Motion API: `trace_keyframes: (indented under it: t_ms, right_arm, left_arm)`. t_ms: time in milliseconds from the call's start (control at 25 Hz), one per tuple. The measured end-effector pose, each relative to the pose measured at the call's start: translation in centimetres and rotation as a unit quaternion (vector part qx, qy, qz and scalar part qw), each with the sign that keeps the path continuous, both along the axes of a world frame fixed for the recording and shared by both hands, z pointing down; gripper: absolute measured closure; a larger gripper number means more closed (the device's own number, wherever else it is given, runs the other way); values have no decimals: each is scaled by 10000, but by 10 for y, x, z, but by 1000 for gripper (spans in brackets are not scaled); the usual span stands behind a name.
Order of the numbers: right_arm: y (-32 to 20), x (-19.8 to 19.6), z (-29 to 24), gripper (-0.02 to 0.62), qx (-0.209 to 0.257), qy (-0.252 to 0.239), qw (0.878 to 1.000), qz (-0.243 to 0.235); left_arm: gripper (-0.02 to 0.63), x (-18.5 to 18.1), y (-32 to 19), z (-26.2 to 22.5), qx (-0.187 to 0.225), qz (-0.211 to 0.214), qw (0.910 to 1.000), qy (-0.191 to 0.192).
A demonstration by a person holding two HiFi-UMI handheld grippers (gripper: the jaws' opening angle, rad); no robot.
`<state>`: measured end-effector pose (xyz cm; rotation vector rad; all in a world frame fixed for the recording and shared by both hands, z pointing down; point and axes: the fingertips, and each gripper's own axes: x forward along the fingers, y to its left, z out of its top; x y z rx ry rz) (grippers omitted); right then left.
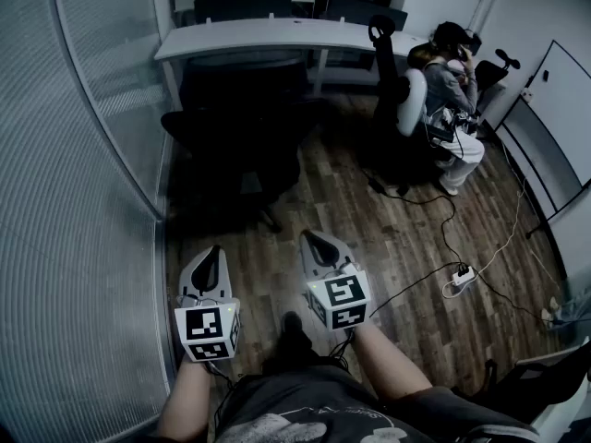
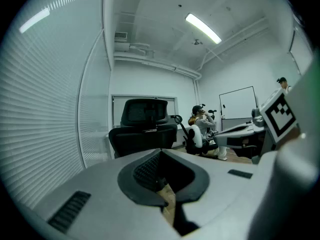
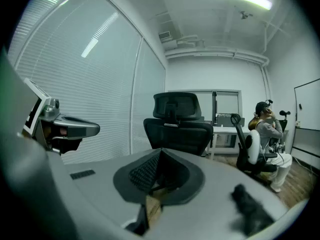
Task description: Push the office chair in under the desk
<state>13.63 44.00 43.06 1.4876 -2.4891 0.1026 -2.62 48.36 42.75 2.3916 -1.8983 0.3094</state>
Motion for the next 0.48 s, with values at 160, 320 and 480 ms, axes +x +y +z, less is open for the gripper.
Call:
trace_keyframes:
  t_ms: [160,320,480]
  right_arm:
    - [8,-6,14,575,-161,-67,9998,-111]
    - [11,-8,12,575,-236,-320,9991,-149]
    - [17,-12,3,575,-155,-328,9993,-127]
  left_arm:
    - [592,-3,3,-1,-20,3,10000,59]
    - [592,-1,8,-7,102,178,9996,169]
    - [592,-3,17,-11,140,199,9996,132]
